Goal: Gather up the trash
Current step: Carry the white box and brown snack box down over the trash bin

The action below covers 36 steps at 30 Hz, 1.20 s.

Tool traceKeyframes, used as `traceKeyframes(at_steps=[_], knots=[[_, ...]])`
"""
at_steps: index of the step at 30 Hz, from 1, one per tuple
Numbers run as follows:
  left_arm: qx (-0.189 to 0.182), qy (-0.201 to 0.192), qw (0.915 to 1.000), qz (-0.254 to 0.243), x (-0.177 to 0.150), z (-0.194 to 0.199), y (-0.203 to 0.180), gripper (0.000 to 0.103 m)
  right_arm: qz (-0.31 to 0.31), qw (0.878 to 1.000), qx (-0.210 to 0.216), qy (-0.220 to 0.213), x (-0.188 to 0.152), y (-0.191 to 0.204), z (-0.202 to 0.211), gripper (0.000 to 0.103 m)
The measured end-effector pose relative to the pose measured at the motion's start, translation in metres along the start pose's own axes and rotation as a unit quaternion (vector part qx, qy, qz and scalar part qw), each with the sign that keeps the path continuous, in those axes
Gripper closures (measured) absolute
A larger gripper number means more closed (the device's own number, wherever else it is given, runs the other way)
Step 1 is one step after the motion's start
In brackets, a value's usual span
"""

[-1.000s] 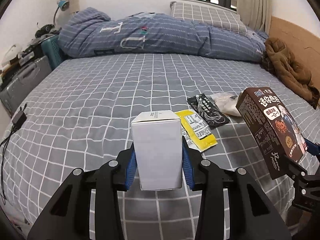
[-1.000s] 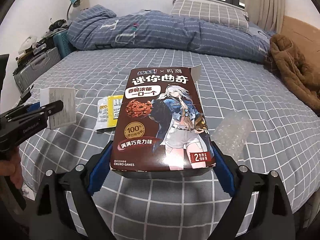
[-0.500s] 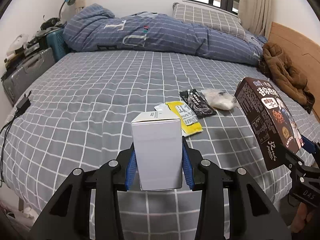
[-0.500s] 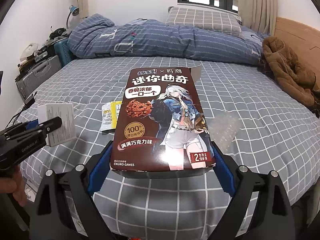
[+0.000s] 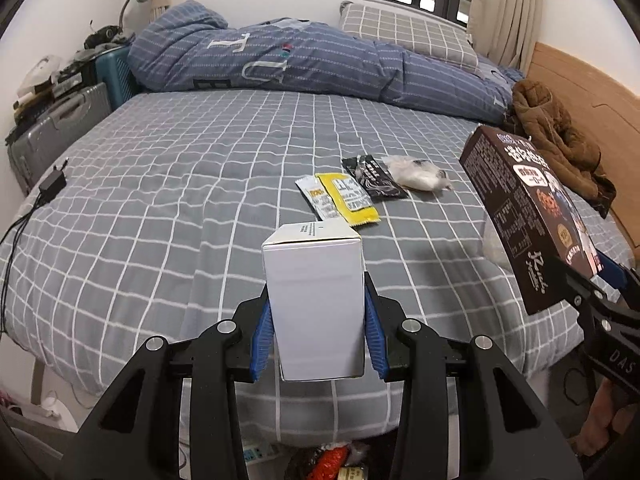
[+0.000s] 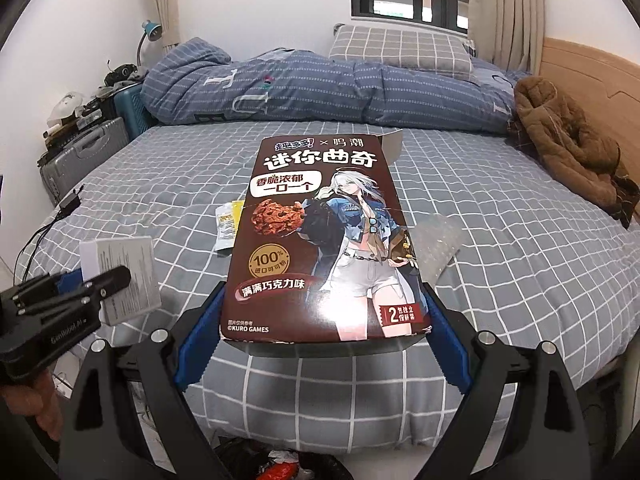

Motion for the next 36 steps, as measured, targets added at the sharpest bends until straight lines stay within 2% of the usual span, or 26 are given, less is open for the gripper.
traceKeyframes(at_steps=[10,22,36], knots=[[-0.012,0.003,0.9999,0.001,-0.033,0.025,-0.006,0.065,-0.003,1.000,0.014,-0.002,-0.015,-0.002,0.022,0.016],[-0.019,0.019,0.9996,0.008,-0.067,0.038,-0.007,0.065,0.012,1.000,0.013,0.008,-0.050,0.011,0.041,0.016],[-0.018,0.035,0.9992,0.004,-0.108,0.052,-0.006,0.065,0.016,0.999,0.024,0.043,-0.101,0.020,0.055,0.016]])
Point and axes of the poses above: each gripper's, at about its wrist camera, not at the fingertips, and z roughly against the way its jaws point, y to its left, x to its top, the point moved 3 cm from there along -z, roughly the way its jaws point, and after that the axes turned 7 degrees about y, right-handed, at the moved point
